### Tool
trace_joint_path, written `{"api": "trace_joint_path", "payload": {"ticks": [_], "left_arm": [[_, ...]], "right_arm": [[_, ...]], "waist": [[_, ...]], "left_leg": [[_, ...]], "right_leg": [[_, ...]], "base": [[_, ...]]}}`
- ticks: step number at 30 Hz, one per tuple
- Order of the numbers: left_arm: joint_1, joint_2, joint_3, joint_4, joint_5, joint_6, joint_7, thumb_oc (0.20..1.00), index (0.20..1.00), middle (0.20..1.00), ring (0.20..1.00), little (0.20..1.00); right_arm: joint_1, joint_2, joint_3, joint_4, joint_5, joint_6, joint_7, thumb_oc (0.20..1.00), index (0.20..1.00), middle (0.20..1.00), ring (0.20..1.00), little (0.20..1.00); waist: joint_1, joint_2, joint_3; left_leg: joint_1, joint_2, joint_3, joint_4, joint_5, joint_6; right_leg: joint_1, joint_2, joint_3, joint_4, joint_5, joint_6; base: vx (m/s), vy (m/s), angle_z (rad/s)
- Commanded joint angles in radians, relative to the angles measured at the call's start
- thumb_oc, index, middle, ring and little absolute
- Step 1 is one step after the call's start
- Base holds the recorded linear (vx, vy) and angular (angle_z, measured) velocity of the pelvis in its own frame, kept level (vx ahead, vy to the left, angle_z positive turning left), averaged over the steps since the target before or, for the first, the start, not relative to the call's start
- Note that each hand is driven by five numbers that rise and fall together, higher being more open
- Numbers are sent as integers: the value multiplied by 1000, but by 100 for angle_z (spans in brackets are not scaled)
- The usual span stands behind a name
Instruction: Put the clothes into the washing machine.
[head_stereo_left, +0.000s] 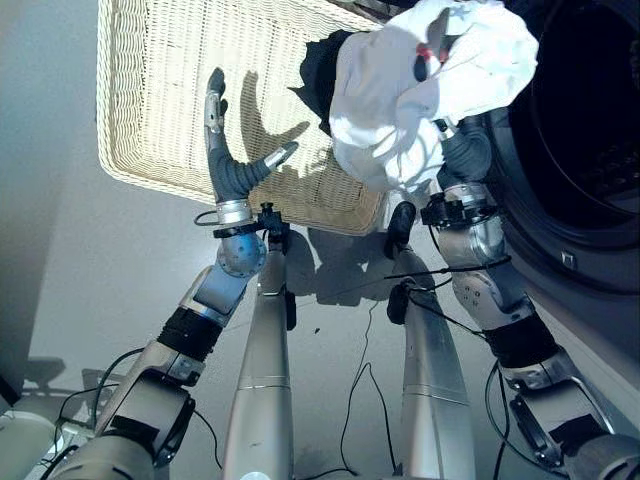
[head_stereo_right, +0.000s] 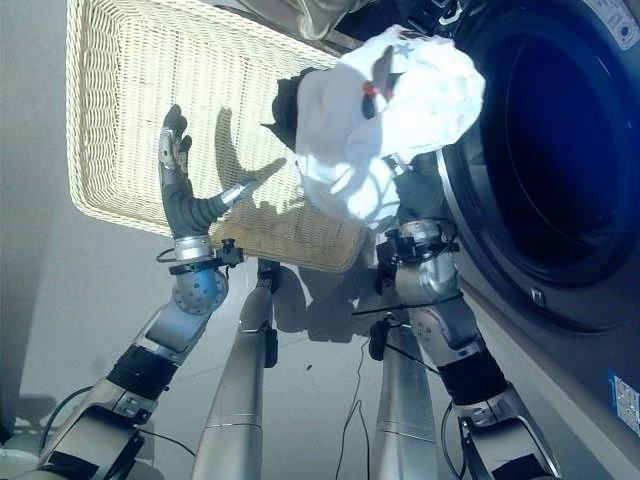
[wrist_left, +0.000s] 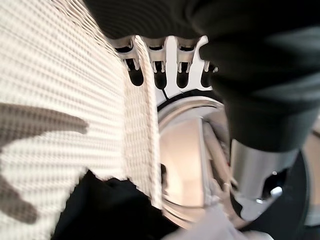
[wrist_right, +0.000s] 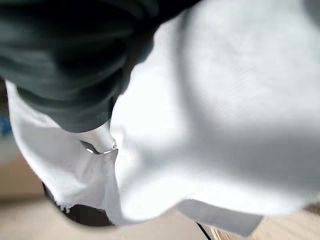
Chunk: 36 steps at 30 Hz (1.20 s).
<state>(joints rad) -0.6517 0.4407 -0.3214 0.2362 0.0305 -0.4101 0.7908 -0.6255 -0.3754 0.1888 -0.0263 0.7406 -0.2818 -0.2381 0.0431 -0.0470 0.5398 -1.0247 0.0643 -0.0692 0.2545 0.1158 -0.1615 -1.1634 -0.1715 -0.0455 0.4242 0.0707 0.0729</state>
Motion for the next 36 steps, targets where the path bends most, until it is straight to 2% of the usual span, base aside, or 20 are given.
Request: {"api": "trace_joint_path", "payload": {"ticks": [1,7,9,11,12,13,14,16,19,22,25,27,28,29,30,31,32,33,35,36], "left_arm": [[-44,4,40,34,36,-27,49,1000,1000,1000,1000,1000],[-101,27,1,196,-8,-33,66,1000,1000,1000,1000,1000],[-138,44,-24,289,-55,-46,52,1000,1000,1000,1000,1000],[-177,58,-48,352,-93,-36,30,1000,1000,1000,1000,1000],[-202,79,-74,402,-126,-41,19,1000,1000,1000,1000,1000],[-205,92,-88,427,-141,-48,19,1000,1000,1000,1000,1000],[-202,98,-93,429,-148,-51,20,1000,1000,1000,1000,1000],[-168,124,-112,419,-160,-58,41,1000,1000,1000,1000,1000],[-121,159,-125,423,-177,-77,54,1000,1000,1000,1000,1000],[-76,186,-119,440,-200,-78,49,1000,1000,1000,1000,1000],[-62,206,-98,472,-228,-83,16,1000,1000,1000,1000,1000],[-70,210,-90,490,-235,-83,-4,1000,1000,1000,1000,1000],[-79,213,-86,511,-245,-87,-23,1000,1000,1000,1000,1000],[-84,214,-85,519,-250,-87,-32,1000,1000,1000,1000,1000],[-86,214,-86,522,-251,-88,-35,1000,1000,1000,1000,1000],[-88,213,-86,526,-252,-90,-37,1000,1000,1000,1000,1000],[-92,213,-87,531,-254,-94,-42,1000,1000,1000,1000,1000],[-104,213,-89,539,-254,-93,-56,1000,1000,1000,1000,1000],[-124,216,-94,546,-257,-86,-70,1000,1000,1000,1000,1000],[-133,216,-95,546,-256,-79,-75,1000,1000,1000,1000,1000]], "right_arm": [[0,-24,-32,-34,160,-98,7,200,200,200,200,200],[-46,-65,-51,174,437,-63,5,200,200,200,200,200],[-96,-104,-78,347,560,-69,23,200,200,200,200,200],[-157,-154,-89,489,658,-70,15,200,200,200,200,200],[-246,-224,-101,634,769,-95,-46,200,200,200,200,200],[-310,-282,-121,732,795,-141,-97,200,200,200,200,200],[-327,-306,-123,759,813,-140,-97,200,200,200,200,200],[-408,-401,-125,842,780,-253,-197,200,200,200,200,200],[-478,-504,-134,853,674,-349,-368,200,200,200,200,200],[-485,-600,-159,855,569,-369,-524,200,200,200,200,200],[-470,-660,-173,868,518,-376,-597,200,200,200,200,200],[-467,-671,-174,882,519,-375,-606,200,200,200,200,200],[-464,-681,-176,909,540,-355,-580,282,282,282,282,282],[-460,-686,-175,931,562,-327,-539,595,595,595,595,595],[-459,-686,-173,941,568,-316,-523,846,846,846,846,846],[-459,-686,-171,950,568,-305,-512,1000,1000,1000,1000,1000],[-458,-683,-165,958,569,-292,-495,1000,1000,1000,1000,1000],[-453,-673,-148,987,568,-199,-433,1000,1000,1000,1000,1000],[-454,-662,-116,1016,564,-113,-392,1000,1000,1000,1000,1000],[-457,-655,-90,1054,490,3,-373,1000,1000,1000,1000,1000]], "waist": [[-40,64,-20],[-41,62,-20],[-39,64,-20],[-36,65,-20],[-33,65,-20],[-31,65,-20],[-31,64,-20],[-25,59,-20],[-23,49,-20],[-31,33,-20],[-37,21,-20],[-37,18,-20],[-38,17,-20],[-38,17,-20],[-37,17,-20],[-36,18,-20],[-35,19,-20],[-31,22,-20],[-27,24,-20],[-26,25,-20]], "left_leg": [[-40,-90,18,54,0,87],[-32,-82,26,42,5,78],[-23,-78,29,40,4,73],[-23,-75,30,42,0,69],[-21,-73,28,50,-8,66],[-20,-69,27,54,-17,65],[-22,-68,26,56,-20,65],[-25,-61,19,50,-26,64],[-24,-61,7,42,-33,65],[-17,-61,-2,42,-40,69],[-10,-63,-7,43,-41,73],[-8,-64,-10,44,-42,73],[-5,-66,-12,41,-41,74],[-3,-68,-14,38,-40,74],[-2,-69,-14,37,-39,75],[-1,-71,-15,36,-39,75],[-1,-74,-18,35,-39,77],[-1,-77,-19,33,-38,79],[-1,-83,-23,30,-38,81],[-2,-84,-21,30,-38,81]], "right_leg": [[30,63,-96,-26,63,72],[36,66,-100,-41,72,73],[43,67,-101,-42,69,73],[44,68,-102,-44,71,74],[48,69,-99,-48,74,75],[51,68,-98,-51,77,77],[50,69,-99,-52,77,77],[55,74,-104,-60,79,78],[62,82,-105,-73,80,79],[75,92,-102,-81,79,78],[85,101,-98,-82,71,72],[88,102,-97,-82,68,70],[91,103,-97,-82,64,68],[94,103,-97,-83,62,67],[94,103,-97,-84,62,66],[95,103,-98,-85,62,66],[95,103,-97,-87,61,65],[93,101,-99,-88,60,64],[92,100,-100,-94,62,63],[92,98,-103,-96,63,63]], "base": [[0,0,0],[0,0,0],[0,0,0],[0,0,0],[0,0,0],[0,0,0],[0,-6,-4],[-10,-20,-6],[-10,-21,-7],[-4,-6,-4],[0,0,0],[0,0,0],[0,0,0],[0,0,0],[0,0,0],[0,0,0],[0,0,0],[15,-30,1],[10,-29,3],[3,-30,4]]}}
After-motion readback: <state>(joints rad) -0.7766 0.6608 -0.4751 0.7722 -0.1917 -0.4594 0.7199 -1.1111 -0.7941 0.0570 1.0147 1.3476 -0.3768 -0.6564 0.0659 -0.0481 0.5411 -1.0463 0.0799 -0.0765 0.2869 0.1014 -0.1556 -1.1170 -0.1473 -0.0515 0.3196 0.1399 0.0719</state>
